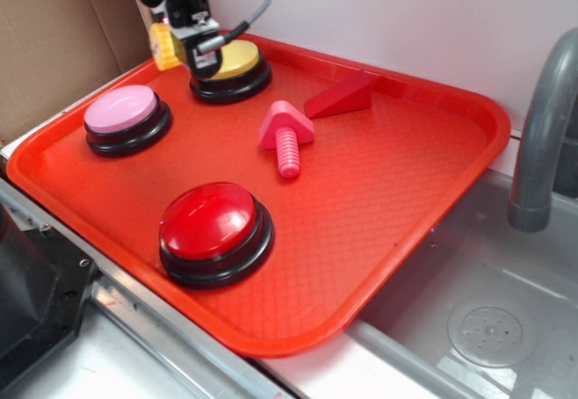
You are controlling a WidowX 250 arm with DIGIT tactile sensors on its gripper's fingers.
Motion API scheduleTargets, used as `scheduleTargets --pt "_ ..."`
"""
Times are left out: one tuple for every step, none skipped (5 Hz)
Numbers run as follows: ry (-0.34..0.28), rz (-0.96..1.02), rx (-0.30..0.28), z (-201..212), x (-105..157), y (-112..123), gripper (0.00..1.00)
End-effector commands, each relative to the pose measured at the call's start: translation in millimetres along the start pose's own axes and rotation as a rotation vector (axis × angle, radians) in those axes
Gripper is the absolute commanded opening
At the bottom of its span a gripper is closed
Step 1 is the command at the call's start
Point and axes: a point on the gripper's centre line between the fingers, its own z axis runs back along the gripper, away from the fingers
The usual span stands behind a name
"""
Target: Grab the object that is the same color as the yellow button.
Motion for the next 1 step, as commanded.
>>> scheduleTargets --pt "0.009 0.105 0.039 9.6 -16.9 15.1 0.0"
